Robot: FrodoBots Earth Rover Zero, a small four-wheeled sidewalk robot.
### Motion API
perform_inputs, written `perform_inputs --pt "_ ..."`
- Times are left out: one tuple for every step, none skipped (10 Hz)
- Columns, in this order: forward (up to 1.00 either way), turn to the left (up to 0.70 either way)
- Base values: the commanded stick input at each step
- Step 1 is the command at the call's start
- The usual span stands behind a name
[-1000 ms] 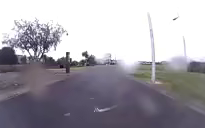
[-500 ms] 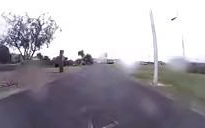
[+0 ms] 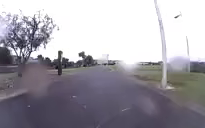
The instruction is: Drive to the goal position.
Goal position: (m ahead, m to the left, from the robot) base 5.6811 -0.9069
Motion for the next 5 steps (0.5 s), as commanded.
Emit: perform_inputs --pt "1.00 0.00" --pt "1.00 0.00" --pt "1.00 0.00" --pt "1.00 0.00" --pt "1.00 0.00"
